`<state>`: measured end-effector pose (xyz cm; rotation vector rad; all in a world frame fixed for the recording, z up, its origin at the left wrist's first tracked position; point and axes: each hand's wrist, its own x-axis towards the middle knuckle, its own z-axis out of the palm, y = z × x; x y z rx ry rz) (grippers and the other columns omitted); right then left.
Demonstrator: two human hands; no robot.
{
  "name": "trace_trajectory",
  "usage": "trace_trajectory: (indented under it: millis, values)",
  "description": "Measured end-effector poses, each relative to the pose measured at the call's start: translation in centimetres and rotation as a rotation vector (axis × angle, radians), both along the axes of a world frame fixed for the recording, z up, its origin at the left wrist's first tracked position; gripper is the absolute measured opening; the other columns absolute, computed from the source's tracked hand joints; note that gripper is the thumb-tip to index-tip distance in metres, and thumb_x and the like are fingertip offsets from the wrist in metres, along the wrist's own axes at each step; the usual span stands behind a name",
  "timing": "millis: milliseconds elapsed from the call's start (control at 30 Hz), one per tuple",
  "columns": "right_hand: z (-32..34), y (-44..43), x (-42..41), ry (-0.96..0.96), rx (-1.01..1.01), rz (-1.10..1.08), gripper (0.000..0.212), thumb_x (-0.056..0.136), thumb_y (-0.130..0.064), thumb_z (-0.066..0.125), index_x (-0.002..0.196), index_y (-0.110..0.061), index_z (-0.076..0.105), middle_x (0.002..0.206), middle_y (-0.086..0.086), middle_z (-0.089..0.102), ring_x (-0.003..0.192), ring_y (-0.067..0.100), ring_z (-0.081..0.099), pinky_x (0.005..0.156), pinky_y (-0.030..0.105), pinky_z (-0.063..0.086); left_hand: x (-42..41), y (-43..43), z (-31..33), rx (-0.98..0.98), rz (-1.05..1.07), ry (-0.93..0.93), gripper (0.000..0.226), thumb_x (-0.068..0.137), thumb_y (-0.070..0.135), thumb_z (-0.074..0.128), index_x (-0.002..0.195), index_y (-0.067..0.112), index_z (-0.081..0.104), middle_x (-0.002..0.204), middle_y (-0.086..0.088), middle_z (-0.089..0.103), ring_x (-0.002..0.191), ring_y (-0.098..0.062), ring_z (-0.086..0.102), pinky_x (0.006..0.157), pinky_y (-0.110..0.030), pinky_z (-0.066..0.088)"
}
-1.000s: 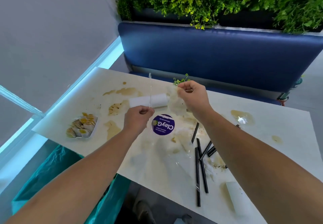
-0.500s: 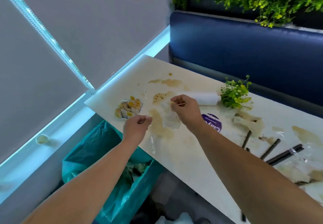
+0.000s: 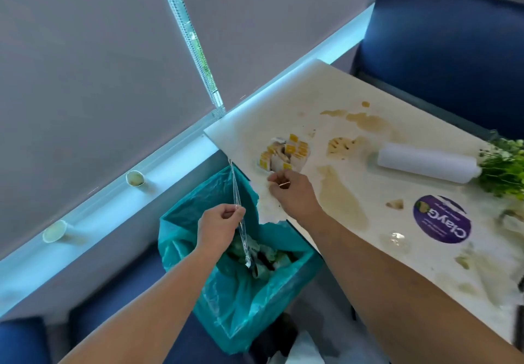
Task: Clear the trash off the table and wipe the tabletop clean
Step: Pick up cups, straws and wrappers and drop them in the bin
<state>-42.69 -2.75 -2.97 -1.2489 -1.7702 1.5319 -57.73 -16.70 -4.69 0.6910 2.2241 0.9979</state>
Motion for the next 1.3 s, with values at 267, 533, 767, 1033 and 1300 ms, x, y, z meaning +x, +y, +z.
trace_trajectory:
  millis: [267,533,767,1033,1300]
  values:
    - [-4.5,-1.8,-6.1,-0.084,0.015,0.127,0.011,0.091,-0.012,0.068,0.100,-0.017,0.073,0.090,-0.003,0.069,0.075,0.010,0.060,0.073,0.021,0.047,-4.6,-2.2,-4.0,-0.112,0.045,0.018,0.015,0.088,0.044,0.076,0.088,0.029,0.077,0.068,0.012,0.072,0.057,0.004,0.062,0.059,-0.019,0.044]
    - [-9.5,-3.2,-8.7,-0.235,-0.028,0.365,0.030,0.090,-0.017,0.068,0.119,-0.021,0.061,0.105,-0.004,0.065,0.089,0.014,0.062,0.074,0.019,0.052,-6.6,-3.0,-8.2,-0.218,0.101,-0.035,0.022,0.084,0.050,0.079,0.091,0.029,0.077,0.081,0.011,0.076,0.080,-0.009,0.072,0.072,-0.030,0.058]
    - [-10.1,-2.4,-8.1,-0.326,-0.013,0.425,0.037,0.094,-0.016,0.056,0.130,-0.024,0.056,0.122,-0.002,0.058,0.103,0.018,0.060,0.088,0.038,0.056,-6.6,-2.9,-9.0,-0.224,0.134,-0.004,0.037,0.087,0.046,0.078,0.112,0.021,0.071,0.096,0.008,0.072,0.090,-0.011,0.070,0.080,-0.028,0.055]
    - [-5.7,1.7,-6.5,-0.196,0.181,0.093,0.014,0.095,-0.015,0.061,0.108,-0.015,0.068,0.096,-0.004,0.068,0.078,0.002,0.060,0.075,0.020,0.049,-5.2,1.2,-5.0,-0.081,0.062,0.187,0.027,0.093,0.045,0.069,0.111,0.026,0.069,0.095,0.015,0.067,0.090,-0.001,0.060,0.076,-0.020,0.040]
    - [-0.2,6.7,-1.0,-0.225,0.290,-0.129,0.019,0.091,-0.010,0.061,0.109,-0.014,0.066,0.102,0.001,0.062,0.087,0.015,0.060,0.081,0.031,0.054,-0.9,8.5,0.2,0.045,-0.120,0.303,0.026,0.092,0.046,0.069,0.110,0.027,0.067,0.100,0.009,0.065,0.090,-0.008,0.059,0.080,-0.025,0.038]
